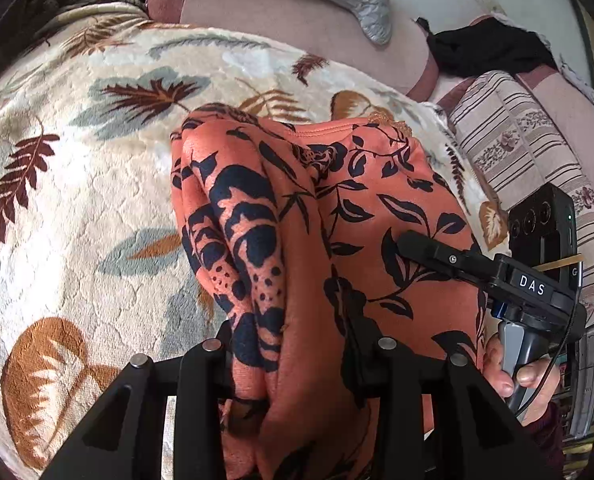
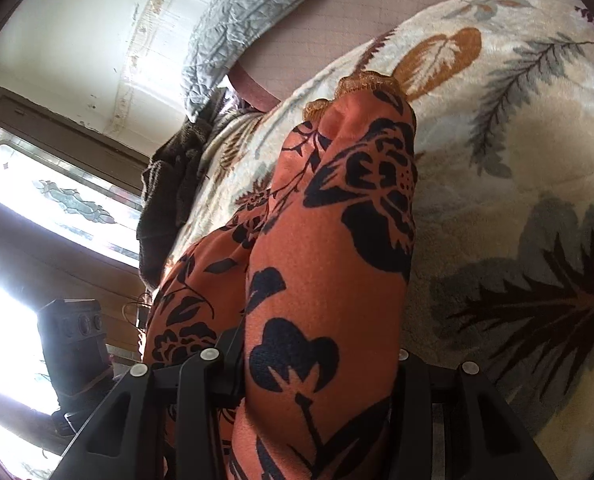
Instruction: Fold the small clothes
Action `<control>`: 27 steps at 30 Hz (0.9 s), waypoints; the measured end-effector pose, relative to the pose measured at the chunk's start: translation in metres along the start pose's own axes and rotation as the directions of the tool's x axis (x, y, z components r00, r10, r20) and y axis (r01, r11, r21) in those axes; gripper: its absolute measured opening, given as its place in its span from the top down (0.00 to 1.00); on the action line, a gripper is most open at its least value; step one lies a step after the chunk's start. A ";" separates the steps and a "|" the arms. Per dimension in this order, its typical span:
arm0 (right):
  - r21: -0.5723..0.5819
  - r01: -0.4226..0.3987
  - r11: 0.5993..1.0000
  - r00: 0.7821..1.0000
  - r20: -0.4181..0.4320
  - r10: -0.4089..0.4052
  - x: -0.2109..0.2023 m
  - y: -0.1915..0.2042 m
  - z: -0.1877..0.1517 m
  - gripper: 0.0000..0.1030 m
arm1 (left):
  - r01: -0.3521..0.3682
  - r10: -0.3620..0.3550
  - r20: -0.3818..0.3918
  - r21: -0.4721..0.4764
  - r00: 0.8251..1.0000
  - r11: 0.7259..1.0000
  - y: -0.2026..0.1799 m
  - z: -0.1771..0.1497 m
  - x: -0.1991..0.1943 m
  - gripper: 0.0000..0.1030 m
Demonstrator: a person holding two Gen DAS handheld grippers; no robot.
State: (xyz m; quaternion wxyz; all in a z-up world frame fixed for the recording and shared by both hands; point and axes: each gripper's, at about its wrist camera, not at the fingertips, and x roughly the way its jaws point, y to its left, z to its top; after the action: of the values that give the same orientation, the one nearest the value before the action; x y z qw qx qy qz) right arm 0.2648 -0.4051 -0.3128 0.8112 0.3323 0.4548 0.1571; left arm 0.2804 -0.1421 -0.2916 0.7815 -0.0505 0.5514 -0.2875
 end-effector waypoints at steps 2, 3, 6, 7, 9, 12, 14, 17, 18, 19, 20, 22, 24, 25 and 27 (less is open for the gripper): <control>0.039 0.044 0.998 0.998 -0.039 -0.043 0.011 -0.011 0.000 0.49 | -0.010 0.009 -0.020 -0.004 1.000 1.000 0.005 0.000 0.003 0.57; 0.079 0.056 0.995 0.997 -0.056 -0.052 0.014 -0.018 0.001 0.45 | -0.007 0.007 -0.030 -0.001 1.000 1.000 0.006 0.000 0.002 0.55; 0.173 0.054 0.983 0.997 -0.067 -0.043 0.011 -0.033 0.005 0.41 | 0.009 -0.009 -0.045 0.012 0.999 1.000 0.011 0.000 -0.006 0.51; 0.179 0.058 0.982 0.997 -0.058 -0.048 0.007 -0.034 0.007 0.41 | 0.010 -0.009 -0.040 0.017 0.999 1.000 0.013 0.000 -0.010 0.51; 0.167 0.095 0.981 0.995 -0.020 -0.093 -0.005 -0.031 0.011 0.40 | 0.011 -0.010 -0.023 0.027 1.000 1.000 0.018 0.001 -0.021 0.51; 0.109 0.192 0.975 0.975 0.088 -0.202 -0.027 -0.015 0.016 0.40 | -0.011 0.009 0.045 0.046 0.999 0.999 0.023 0.002 -0.039 0.51; 0.064 0.220 0.973 0.958 0.171 -0.228 -0.039 -0.002 0.020 0.40 | -0.071 0.060 0.109 0.092 0.992 0.993 0.018 0.002 -0.051 0.51; 0.040 0.189 0.981 0.947 0.257 -0.193 -0.050 0.010 0.026 0.41 | -0.131 0.099 0.199 0.159 0.975 0.979 0.005 0.005 -0.062 0.50; 0.031 0.174 0.984 0.947 0.268 -0.176 -0.049 0.013 0.029 0.43 | -0.136 0.097 0.210 0.182 0.973 0.974 0.000 0.004 -0.061 0.50; 0.023 0.167 0.986 0.947 0.274 -0.167 -0.046 0.017 0.034 0.46 | -0.147 0.103 0.210 0.206 0.972 0.968 -0.005 0.003 -0.058 0.49; 0.016 0.162 0.987 0.949 0.272 -0.160 -0.039 0.020 0.039 0.48 | -0.168 0.122 0.204 0.228 0.971 0.959 -0.009 0.002 -0.053 0.49; 0.024 0.142 0.990 0.956 0.257 -0.144 -0.023 0.023 0.051 0.48 | -0.224 0.179 0.181 0.268 0.967 0.937 -0.016 0.000 -0.039 0.49; 0.050 0.127 0.991 0.965 0.226 -0.135 -0.002 0.022 0.062 0.48 | -0.267 0.237 0.138 0.288 0.962 0.920 -0.014 -0.004 -0.025 0.49; 0.071 0.121 0.990 0.969 0.207 -0.134 0.008 0.018 0.066 0.48 | -0.283 0.262 0.110 0.294 0.959 0.913 -0.011 -0.005 -0.018 0.48; 0.139 0.096 0.986 0.981 0.156 -0.117 0.030 0.005 0.074 0.48 | -0.286 0.271 0.091 0.287 0.958 0.914 -0.003 -0.008 -0.011 0.46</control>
State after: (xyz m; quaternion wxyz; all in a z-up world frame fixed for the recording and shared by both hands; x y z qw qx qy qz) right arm 0.3430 -0.4140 -0.3015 0.8295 0.3715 0.4133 0.0554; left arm 0.2698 -0.1373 -0.2838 0.8266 0.1393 0.4839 -0.2514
